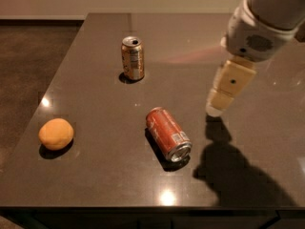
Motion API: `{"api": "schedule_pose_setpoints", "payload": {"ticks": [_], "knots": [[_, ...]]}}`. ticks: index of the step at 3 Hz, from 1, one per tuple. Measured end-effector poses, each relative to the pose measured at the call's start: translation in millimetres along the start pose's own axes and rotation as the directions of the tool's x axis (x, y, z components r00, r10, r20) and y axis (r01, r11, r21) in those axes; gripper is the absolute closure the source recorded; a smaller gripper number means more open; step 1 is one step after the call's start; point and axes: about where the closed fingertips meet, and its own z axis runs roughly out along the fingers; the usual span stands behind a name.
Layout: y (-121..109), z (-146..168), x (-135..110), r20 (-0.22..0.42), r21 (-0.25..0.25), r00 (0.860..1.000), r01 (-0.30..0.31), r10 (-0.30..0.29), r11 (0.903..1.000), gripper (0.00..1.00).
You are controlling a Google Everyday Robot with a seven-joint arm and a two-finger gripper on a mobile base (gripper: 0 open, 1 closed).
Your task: Place coke can upright
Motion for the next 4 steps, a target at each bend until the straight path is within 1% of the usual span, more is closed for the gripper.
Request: {"api": "schedule_pose_setpoints", "payload": {"ticks": [1,2,3,4], "knots": [[12.0,16.0,-35.8,0.001,-0.060,0.996,-0.085,0.085,0.9946,0.00],[36.5,34.3,-62.9,-0.039,-0.115,0.982,-0.187,0.184,0.9755,0.00],[60.4,53.9,-71.2,-0.094,-0.128,0.949,-0.310,0.300,0.9421,0.00],[79.3,74.9,-71.9,-0.163,-0.095,0.899,-0.425,0.407,0.9001,0.00]]}}
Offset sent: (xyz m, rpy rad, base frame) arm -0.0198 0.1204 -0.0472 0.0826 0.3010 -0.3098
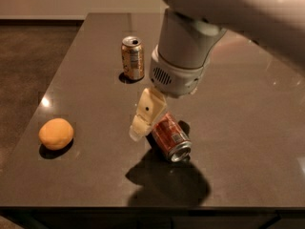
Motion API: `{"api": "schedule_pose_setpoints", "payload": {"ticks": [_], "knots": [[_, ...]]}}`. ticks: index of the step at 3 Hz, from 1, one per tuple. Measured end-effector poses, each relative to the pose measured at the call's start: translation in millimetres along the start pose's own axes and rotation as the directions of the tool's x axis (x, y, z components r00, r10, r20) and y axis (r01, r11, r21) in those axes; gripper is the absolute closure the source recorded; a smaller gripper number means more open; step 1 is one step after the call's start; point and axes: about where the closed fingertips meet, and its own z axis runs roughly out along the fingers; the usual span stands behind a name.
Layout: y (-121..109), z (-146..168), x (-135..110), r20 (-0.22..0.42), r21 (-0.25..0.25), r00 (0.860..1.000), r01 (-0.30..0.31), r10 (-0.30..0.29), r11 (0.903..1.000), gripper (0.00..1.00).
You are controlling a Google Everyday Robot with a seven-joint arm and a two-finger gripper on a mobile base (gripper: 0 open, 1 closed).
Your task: Place coke can upright
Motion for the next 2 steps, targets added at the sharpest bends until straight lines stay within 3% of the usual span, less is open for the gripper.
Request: {"api": "schedule_pose_setpoints", "payload": {"ticks": [2], "knots": [[1.8,41.6,-1.0,-0.066,-0.012,0.986,-0.156,0.155,0.9876,0.00]]}}
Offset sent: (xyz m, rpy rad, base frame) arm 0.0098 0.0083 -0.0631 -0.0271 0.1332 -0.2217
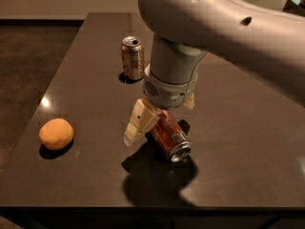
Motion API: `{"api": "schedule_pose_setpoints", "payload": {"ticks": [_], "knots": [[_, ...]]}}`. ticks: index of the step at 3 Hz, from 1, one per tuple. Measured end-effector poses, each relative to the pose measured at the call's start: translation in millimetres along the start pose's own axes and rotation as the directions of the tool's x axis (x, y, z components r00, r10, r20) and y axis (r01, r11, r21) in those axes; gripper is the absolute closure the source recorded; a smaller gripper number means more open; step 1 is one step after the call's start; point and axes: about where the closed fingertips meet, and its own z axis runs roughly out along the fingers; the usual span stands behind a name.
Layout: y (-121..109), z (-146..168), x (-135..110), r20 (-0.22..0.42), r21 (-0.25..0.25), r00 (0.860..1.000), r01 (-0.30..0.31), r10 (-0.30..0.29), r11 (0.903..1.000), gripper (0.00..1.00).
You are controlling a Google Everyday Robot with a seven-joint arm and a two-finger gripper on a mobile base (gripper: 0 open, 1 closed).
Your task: Place coke can upright
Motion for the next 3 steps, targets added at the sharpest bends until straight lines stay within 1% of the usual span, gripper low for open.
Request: {"api": "schedule_pose_setpoints", "payload": {"ticks": [1,2,3], "knots": [[-5.2,9.7,-1.1,-0.009,-0.005,0.999,-0.053,0.053,0.9986,0.18],[-9.7,10.4,-2.7,-0.002,0.014,0.996,-0.085,0.085,0.9963,0.41],[-14.3,10.1,-3.4,0.018,0.025,0.995,-0.097,0.096,0.9950,0.65]]}}
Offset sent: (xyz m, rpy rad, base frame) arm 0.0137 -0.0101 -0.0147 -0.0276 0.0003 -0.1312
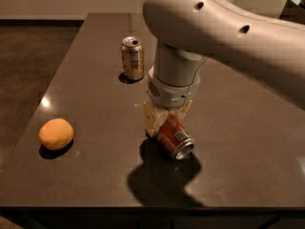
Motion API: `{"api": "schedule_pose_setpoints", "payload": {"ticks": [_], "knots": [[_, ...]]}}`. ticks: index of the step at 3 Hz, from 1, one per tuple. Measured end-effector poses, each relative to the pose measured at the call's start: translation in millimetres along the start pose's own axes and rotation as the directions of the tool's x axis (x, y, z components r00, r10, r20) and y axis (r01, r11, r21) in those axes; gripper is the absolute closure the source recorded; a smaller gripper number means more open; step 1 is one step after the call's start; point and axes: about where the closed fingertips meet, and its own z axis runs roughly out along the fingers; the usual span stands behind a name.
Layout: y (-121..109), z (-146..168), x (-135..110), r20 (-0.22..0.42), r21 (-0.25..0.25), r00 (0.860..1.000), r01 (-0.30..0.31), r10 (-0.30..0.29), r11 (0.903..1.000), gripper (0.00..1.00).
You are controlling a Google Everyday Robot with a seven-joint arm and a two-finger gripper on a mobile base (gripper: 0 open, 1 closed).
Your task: Place coke can upright
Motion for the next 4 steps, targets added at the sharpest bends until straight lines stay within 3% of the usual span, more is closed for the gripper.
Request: {"api": "schedule_pose_setpoints", "payload": {"ticks": [1,2,3,4], "knots": [[-6.0,-19.6,-6.5,0.105,0.011,0.994,0.031,-0.032,0.9995,0.88],[-20.3,-50.3,-20.0,0.242,0.051,0.964,0.101,-0.110,0.9936,1.00],[-39.2,-77.6,-30.2,0.358,0.089,0.919,0.146,-0.168,0.9853,1.00],[-57.1,-95.2,-28.2,0.477,0.123,0.857,0.155,-0.196,0.9802,1.00]]}}
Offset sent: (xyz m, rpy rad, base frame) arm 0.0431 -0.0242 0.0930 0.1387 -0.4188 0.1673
